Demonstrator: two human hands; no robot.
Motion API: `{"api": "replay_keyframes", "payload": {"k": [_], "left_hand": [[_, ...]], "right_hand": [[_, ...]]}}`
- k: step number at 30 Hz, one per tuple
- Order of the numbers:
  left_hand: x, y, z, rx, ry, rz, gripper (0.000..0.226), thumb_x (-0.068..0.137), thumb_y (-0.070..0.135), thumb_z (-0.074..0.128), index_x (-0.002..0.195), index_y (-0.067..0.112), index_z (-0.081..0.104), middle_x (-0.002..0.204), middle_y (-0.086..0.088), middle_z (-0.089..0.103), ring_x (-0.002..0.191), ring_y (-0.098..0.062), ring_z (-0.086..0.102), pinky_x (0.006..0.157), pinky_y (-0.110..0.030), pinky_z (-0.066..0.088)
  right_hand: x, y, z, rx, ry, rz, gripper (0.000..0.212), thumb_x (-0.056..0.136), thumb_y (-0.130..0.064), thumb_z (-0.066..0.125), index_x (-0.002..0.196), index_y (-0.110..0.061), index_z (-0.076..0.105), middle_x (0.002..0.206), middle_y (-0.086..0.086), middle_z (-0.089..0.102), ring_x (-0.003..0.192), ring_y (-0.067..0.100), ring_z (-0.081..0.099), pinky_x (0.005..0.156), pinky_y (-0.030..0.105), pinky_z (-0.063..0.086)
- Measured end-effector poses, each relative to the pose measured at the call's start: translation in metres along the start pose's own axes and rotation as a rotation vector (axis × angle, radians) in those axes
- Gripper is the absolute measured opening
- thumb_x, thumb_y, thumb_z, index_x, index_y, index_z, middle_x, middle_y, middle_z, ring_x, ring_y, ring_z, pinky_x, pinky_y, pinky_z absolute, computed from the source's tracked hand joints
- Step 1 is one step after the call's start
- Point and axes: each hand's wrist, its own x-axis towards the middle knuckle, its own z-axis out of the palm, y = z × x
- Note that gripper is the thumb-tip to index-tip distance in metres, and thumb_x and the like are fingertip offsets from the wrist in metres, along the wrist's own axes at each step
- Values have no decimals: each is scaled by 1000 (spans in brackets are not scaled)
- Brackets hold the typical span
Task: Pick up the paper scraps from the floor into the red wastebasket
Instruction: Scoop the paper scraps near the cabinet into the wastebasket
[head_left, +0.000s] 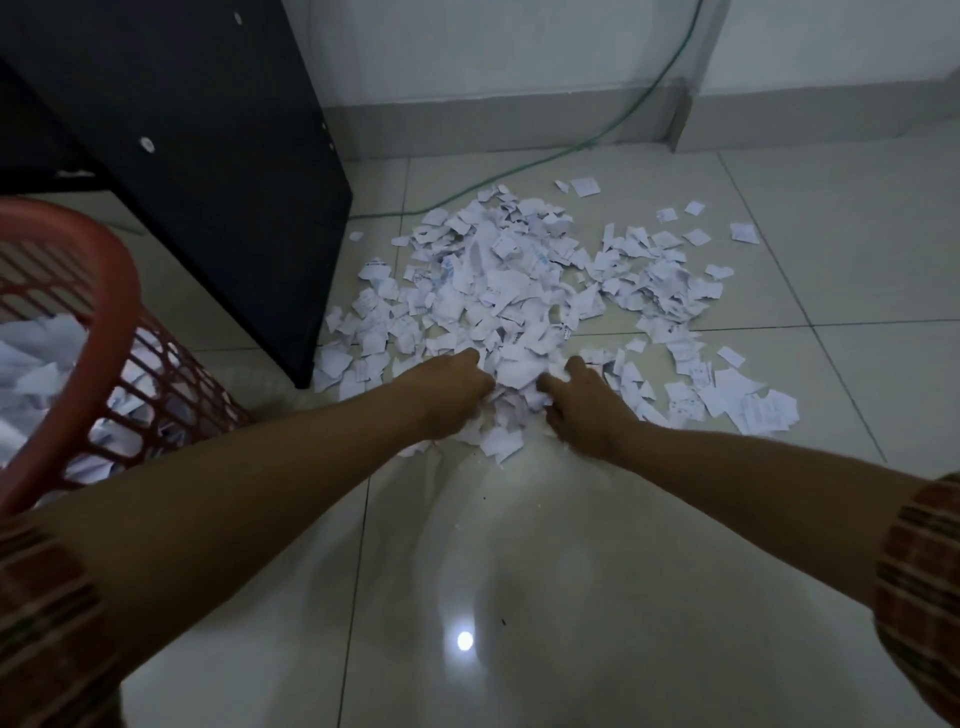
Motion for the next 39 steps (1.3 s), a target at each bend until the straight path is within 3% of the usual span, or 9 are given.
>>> {"api": "replay_keyframes", "payload": {"k": [6,11,16,20,24,28,30,35,39], "left_hand": [[-27,10,-12,77,19,65,17,95,12,54,111,8,58,104,-10,44,78,-19,43,67,-32,43],[-54,17,-46,116,39,122,12,95,16,54,106,11,55,102,-6,39,80,-18,42,63,-28,33],[-89,1,-88,61,243,121,13,93,15,55,106,13,57,102,-5,40,84,-21,48,66,-29,35],[-125,-14,-110,79,372,106,19,91,13,57,110,11,59,112,-8,44,84,-18,41,67,-28,33],[-167,-28,-123,89,531,141,18,90,10,59,107,10,60,109,-9,45,89,-23,51,68,-36,47],[-209,-51,-129,120,642,110,23,87,6,63,109,7,62,113,-14,49,94,-24,52,69,-31,46],[-228,-63,-128,121,703,102,25,82,3,68,106,6,63,110,-17,52,90,-27,54,67,-36,51],[-266,-98,-117,166,744,36,23,80,-2,66,102,3,64,105,-18,51,82,-28,54,59,-43,53],[-294,-131,-97,173,733,-18,26,80,0,71,104,7,65,104,-17,53,85,-28,58,63,-41,54]], "right_hand": [[-5,-15,-31,-33,-205,-45,23,87,-6,56,108,-3,65,100,23,57,92,34,57,68,30,35],[-10,-40,-61,-13,-104,-155,17,80,-3,63,96,-1,69,83,22,61,80,33,58,64,27,28],[-13,-78,-99,44,75,-259,12,77,-3,67,89,-2,68,77,16,57,74,27,54,62,27,30],[-13,-101,-119,103,210,-321,9,73,-4,67,83,-5,66,71,5,47,64,21,45,55,23,27],[-12,-126,-136,146,322,-356,10,73,-13,69,80,-8,66,69,4,48,62,18,44,57,25,27],[-2,-169,-158,208,432,-399,15,71,-19,64,77,-6,66,66,8,51,61,23,45,58,29,28],[6,-195,-167,237,505,-418,18,69,-25,62,75,-8,67,65,8,51,59,22,45,56,30,28],[21,-259,-181,351,603,-504,14,72,-23,64,76,-11,69,69,6,56,62,17,46,56,28,32],[31,-304,-183,449,607,-584,18,73,-28,60,76,-12,69,74,11,61,66,18,52,61,32,41]]}}
